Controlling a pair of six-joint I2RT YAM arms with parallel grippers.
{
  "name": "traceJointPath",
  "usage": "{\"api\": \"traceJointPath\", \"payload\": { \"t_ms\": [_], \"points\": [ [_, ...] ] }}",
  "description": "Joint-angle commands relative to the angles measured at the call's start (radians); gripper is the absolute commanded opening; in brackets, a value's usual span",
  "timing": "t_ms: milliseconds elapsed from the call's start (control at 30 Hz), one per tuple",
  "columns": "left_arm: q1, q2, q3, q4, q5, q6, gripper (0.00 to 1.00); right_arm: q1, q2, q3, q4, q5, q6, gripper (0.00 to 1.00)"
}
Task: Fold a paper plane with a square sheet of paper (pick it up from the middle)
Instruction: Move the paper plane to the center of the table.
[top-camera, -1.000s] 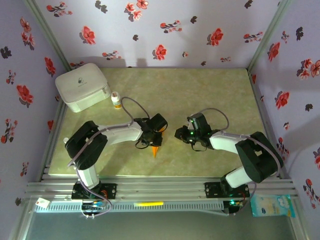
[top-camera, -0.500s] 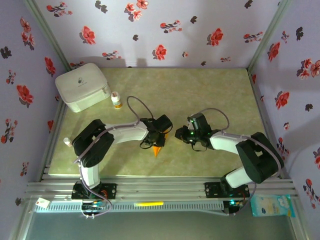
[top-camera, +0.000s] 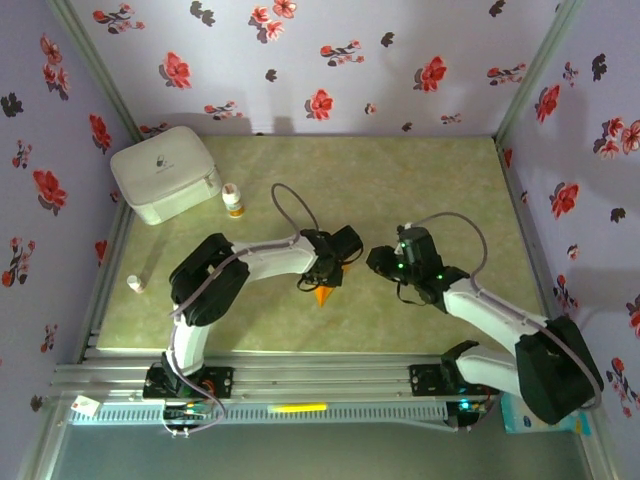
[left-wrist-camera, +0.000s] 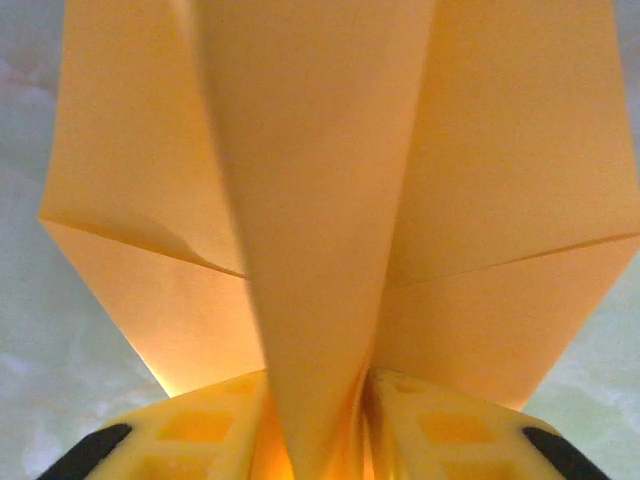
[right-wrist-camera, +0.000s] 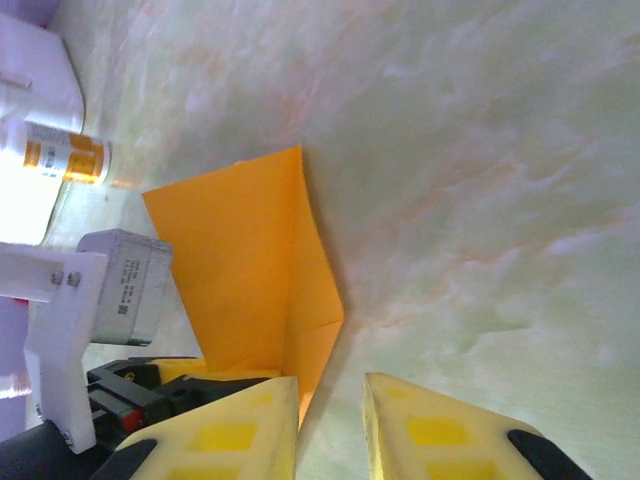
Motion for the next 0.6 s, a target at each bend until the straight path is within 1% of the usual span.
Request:
{"api": "traceJointPath", "payload": {
  "t_ms": [0, 267, 567],
  "points": [
    [-0.009, 0.091, 0.008, -0.038, -0.028, -0.049, 0.31, -0.02, -0.036, -0.031, -0.05, 0.056, -0.013, 0.24],
    [-0.009, 0.133, 0.047, -0.06, -0.045, -0.133, 0.34, -0.04, -0.05, -0.035, -0.065, 0.042, -0.024, 0.25],
    [-0.012, 0.169, 0.088, -0.092, -0.079, -0.259, 0.35, -0.047, -0.048, -0.027, -0.066, 0.033, -0.032, 0.26]
  ]
}}
